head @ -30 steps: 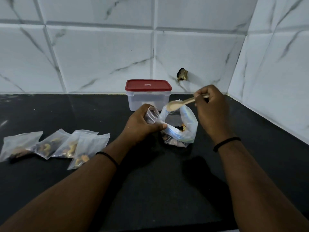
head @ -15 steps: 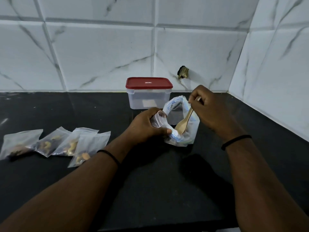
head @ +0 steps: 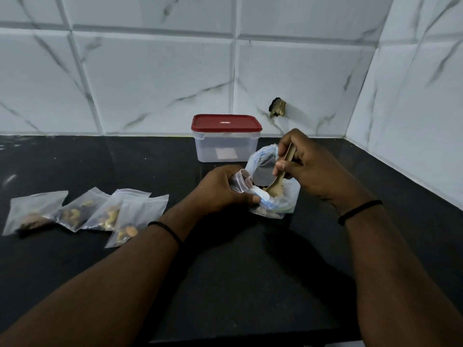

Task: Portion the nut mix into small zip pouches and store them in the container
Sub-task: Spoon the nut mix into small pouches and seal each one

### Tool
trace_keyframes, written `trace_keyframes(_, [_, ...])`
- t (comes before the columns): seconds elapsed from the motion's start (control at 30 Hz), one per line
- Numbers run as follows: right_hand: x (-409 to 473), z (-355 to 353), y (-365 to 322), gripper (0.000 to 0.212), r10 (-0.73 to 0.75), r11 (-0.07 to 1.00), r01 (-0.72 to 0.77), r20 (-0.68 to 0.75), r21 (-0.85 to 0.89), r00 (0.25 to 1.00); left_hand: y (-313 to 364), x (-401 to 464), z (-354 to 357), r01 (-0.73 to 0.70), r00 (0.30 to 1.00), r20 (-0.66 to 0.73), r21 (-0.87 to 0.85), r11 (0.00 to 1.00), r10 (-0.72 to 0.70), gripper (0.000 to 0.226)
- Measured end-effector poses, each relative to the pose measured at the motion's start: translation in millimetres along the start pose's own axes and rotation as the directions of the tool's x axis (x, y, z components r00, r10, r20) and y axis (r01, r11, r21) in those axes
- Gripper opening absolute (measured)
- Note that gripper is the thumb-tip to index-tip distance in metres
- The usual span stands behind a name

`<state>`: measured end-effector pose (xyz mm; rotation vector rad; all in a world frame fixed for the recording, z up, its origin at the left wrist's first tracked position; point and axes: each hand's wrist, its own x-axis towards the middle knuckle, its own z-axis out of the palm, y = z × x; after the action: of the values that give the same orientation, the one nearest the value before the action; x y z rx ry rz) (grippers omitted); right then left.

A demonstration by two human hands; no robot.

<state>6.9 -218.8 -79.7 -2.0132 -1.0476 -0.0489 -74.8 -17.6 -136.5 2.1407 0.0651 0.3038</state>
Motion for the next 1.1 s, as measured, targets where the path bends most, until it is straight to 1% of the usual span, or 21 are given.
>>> trace_keyframes(0.07, [1.0, 1.7, 1.5, 0.023, -0.013, 1.000, 0.013, -0.014, -0.021, 1.000, -0.9, 0.1, 0.0, -0.008, 1.000, -0.001, 0.010, 1.000, 0.008, 0.036])
trace_keyframes(0.17, [3.1, 6.0, 5.5, 0.019, -0.050, 0.996, 0.042, -0.107, -0.075, 0.993, -2.0, 2.3, -0.6, -0.004, 1.000, -0.011, 0.035, 0.999, 0.004, 0.041])
trace_keyframes(0.3, [7.6, 13.7, 12.6, 0.019, -0.083, 0.990, 0.055, -0.215, -0.132, 0.973, -0.4, 2.6, -1.6, -0.017, 1.000, -0.007, 0.066, 0.998, 0.017, 0.033])
trace_keyframes(0.37, [9.8, 16.3, 15.4, 0.019, -0.087, 0.990, 0.057, -0.246, -0.125, 0.965, 0.0, 2.1, -1.7, -0.012, 1.000, 0.004, 0.068, 0.998, 0.012, 0.032])
trace_keyframes(0.53, [11.7, 18.1, 16.9, 0.015, -0.090, 0.993, 0.057, -0.333, -0.106, 0.939, -3.7, 3.4, -1.7, 0.011, 1.000, 0.007, 0.005, 1.000, -0.011, 0.035])
trace_keyframes(0.63, [15.1, 19.5, 22.1, 0.014, -0.080, 0.993, 0.036, -0.415, -0.112, 0.907, -5.2, 3.9, -1.4, 0.014, 1.000, -0.003, -0.032, 0.999, -0.014, 0.040])
trace_keyframes(0.8, [24.5, 30.3, 37.0, 0.020, 0.042, 0.998, -0.058, -0.478, -0.020, 0.877, -5.0, 4.0, -0.3, 0.009, 0.999, -0.034, -0.014, 1.000, -0.009, 0.046])
trace_keyframes(0.87, [27.6, 34.7, 40.0, 0.017, 0.068, 0.997, -0.078, -0.481, 0.000, 0.874, -3.9, 3.4, -0.2, 0.031, 0.999, -0.036, -0.006, 0.999, -0.031, 0.048])
trace_keyframes(0.97, [29.4, 39.2, 41.7, 0.009, 0.093, 0.990, -0.132, -0.470, -0.052, 0.878, -3.7, 3.3, -0.3, 0.047, 0.998, -0.042, 0.002, 0.999, -0.047, 0.052])
trace_keyframes(1.1, [33.3, 44.0, 45.7, 0.014, 0.226, 0.974, -0.216, -0.445, 0.076, 0.866, -2.0, 4.0, -0.6, 0.072, 0.996, -0.055, 0.008, 0.997, -0.071, 0.054])
